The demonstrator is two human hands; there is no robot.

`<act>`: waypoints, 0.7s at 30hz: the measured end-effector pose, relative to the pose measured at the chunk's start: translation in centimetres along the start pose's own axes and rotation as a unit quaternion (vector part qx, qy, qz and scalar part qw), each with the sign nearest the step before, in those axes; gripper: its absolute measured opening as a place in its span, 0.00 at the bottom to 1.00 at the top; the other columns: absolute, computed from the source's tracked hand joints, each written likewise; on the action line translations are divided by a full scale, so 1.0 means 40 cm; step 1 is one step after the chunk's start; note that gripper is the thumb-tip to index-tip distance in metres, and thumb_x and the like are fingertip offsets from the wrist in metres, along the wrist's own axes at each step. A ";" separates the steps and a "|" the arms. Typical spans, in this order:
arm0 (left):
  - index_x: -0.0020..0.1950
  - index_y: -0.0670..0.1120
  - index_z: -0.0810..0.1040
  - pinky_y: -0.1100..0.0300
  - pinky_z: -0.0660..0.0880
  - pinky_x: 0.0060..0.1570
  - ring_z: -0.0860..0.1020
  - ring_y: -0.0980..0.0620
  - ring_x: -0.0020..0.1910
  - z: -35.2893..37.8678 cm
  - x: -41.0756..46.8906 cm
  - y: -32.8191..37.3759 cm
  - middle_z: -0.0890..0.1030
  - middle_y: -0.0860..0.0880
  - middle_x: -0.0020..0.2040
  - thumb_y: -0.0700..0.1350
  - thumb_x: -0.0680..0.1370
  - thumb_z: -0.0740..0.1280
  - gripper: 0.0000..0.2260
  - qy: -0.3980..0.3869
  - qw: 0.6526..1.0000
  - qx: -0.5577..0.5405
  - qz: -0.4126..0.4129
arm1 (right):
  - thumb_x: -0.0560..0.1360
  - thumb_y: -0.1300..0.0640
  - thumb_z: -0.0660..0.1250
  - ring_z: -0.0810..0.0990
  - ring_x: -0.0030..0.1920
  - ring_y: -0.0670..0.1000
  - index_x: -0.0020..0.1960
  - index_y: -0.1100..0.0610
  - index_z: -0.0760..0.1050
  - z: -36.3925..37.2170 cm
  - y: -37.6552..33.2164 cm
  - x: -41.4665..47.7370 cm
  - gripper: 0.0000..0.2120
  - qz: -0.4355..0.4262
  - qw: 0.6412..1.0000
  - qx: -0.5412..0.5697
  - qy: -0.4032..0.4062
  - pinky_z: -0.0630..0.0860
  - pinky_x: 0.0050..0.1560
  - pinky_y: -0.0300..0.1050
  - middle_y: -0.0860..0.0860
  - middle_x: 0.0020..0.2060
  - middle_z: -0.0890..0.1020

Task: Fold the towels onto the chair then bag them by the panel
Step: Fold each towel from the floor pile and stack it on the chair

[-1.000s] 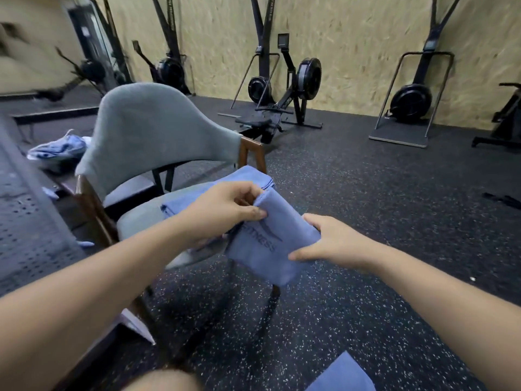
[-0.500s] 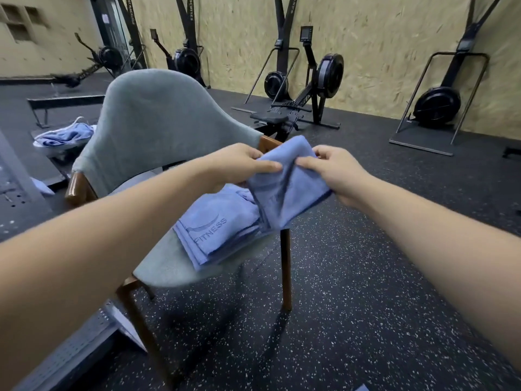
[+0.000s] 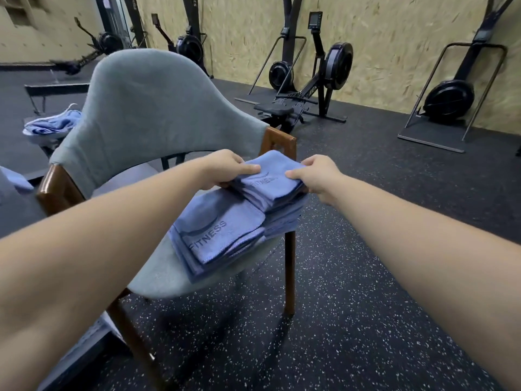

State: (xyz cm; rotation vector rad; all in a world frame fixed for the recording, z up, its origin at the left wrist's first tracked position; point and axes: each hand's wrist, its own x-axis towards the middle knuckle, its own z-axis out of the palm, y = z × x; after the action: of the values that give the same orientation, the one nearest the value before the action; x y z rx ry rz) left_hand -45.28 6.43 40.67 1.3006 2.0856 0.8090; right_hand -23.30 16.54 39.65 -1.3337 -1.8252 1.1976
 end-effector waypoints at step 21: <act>0.59 0.50 0.78 0.54 0.76 0.48 0.82 0.52 0.46 0.349 -0.283 0.254 0.85 0.56 0.43 0.51 0.80 0.74 0.11 -0.004 0.938 0.187 0.293 | 0.80 0.52 0.72 0.83 0.52 0.48 0.57 0.48 0.80 -0.277 0.260 -0.350 0.06 -0.070 0.993 -0.051 0.078 0.78 0.53 0.47 0.46 0.51 0.84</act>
State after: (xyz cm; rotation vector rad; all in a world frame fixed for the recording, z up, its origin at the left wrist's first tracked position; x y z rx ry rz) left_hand -25.03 2.48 40.27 2.1910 1.9131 0.6428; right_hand -4.88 8.01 35.82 -1.2925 -1.8541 0.9133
